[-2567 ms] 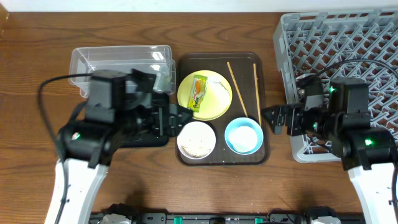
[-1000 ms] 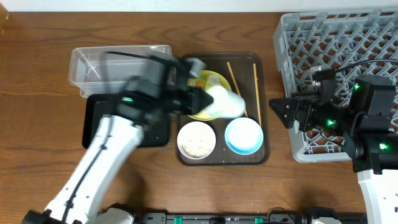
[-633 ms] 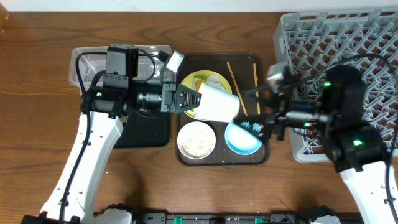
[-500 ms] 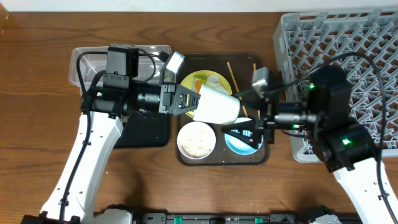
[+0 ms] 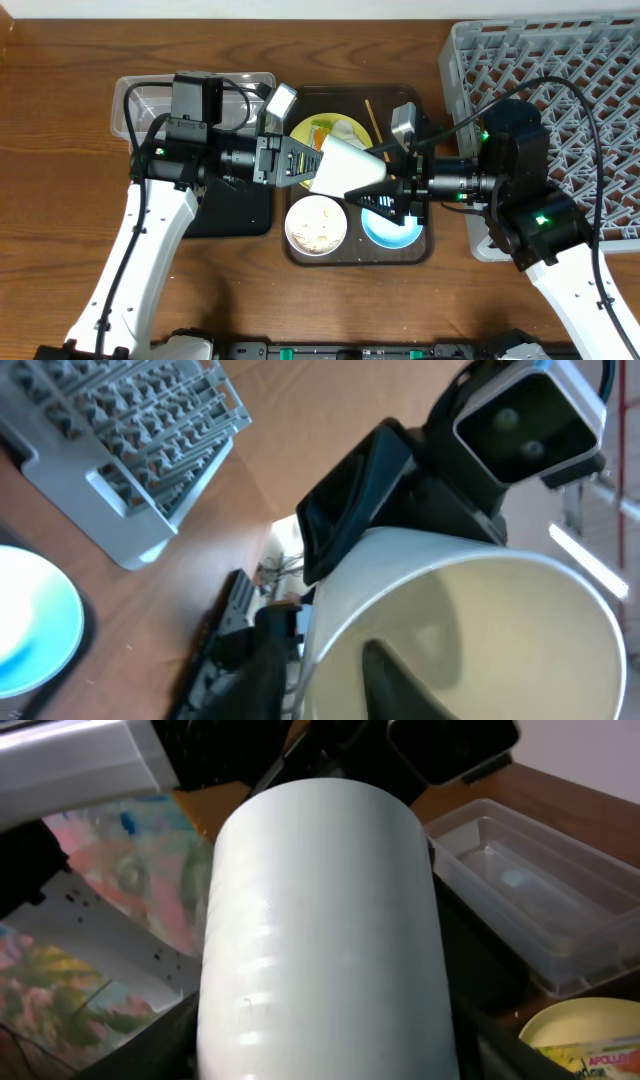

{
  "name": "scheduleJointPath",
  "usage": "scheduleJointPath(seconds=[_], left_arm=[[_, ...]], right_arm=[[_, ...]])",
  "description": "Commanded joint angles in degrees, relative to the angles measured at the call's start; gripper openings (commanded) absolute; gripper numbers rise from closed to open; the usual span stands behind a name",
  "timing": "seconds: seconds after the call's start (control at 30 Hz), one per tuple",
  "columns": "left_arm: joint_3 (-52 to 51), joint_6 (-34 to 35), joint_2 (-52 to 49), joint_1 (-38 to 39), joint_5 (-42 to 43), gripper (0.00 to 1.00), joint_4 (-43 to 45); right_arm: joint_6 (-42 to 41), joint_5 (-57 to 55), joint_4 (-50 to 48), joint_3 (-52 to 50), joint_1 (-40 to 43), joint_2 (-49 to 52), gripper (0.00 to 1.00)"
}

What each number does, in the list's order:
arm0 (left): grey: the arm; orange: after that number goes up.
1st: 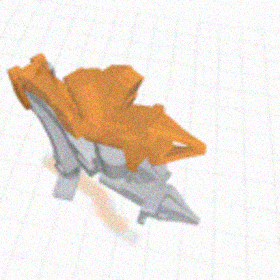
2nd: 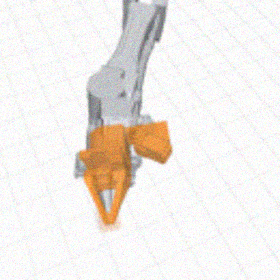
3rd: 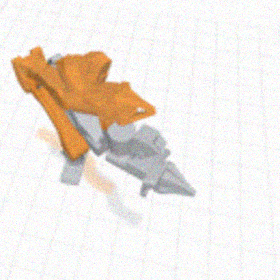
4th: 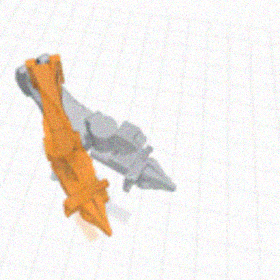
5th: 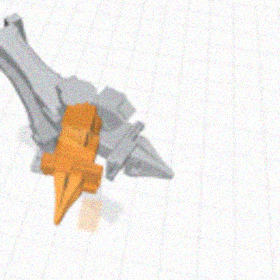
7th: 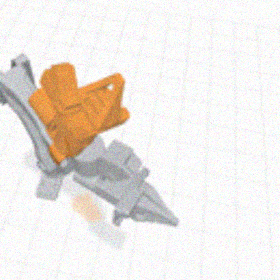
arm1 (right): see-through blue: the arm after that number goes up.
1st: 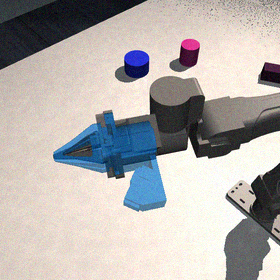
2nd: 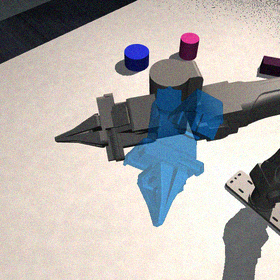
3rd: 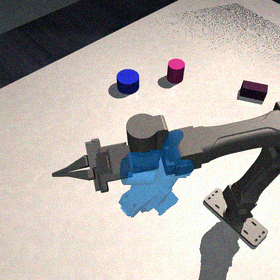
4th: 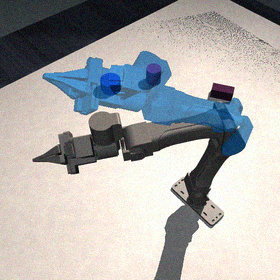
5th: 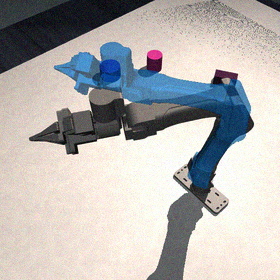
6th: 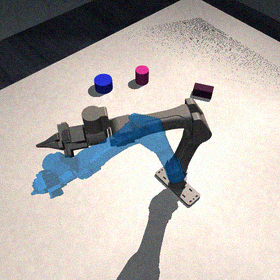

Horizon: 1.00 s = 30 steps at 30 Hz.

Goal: Sort waste into correct bins and load items into the dishwasher rack

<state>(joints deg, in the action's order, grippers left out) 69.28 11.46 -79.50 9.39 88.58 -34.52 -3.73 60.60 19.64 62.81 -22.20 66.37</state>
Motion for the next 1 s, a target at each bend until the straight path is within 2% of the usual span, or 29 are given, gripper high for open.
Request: scheduleJointPath(seconds=[0.0, 0.13, 0.27, 0.53, 0.73, 0.97], left_arm=[[0.98, -0.92, 0.07, -0.04, 1.55, 0.43, -0.11], [0.98, -0.92, 0.07, -0.07, 1.55, 0.49, -0.11], [0.98, -0.94, 0.07, -0.07, 1.38, 0.52, -0.09], [0.98, -0.96, 0.07, -0.04, 0.61, 0.53, -0.09], [0.96, -0.96, 0.04, -0.04, -1.22, 0.54, -0.11], [0.92, -0.94, 0.04, -0.04, -1.20, 0.54, -0.13]], right_arm=[[-0.09, 0.04, 0.22, 0.94, 0.48, -0.46, 0.59], [-1.07, -2.43, 4.31, 0.94, 5.25, -2.78, 0.57], [-4.87, -13.73, 13.31, 0.96, 12.94, -7.26, 0.56], [-15.63, -55.54, 39.98, 1.01, 28.20, -14.25, 0.55], [-15.91, -58.90, 47.08, 0.98, 33.18, -9.49, 0.54], [-15.93, -55.32, 46.45, 1.01, 34.23, 2.21, 0.53]])
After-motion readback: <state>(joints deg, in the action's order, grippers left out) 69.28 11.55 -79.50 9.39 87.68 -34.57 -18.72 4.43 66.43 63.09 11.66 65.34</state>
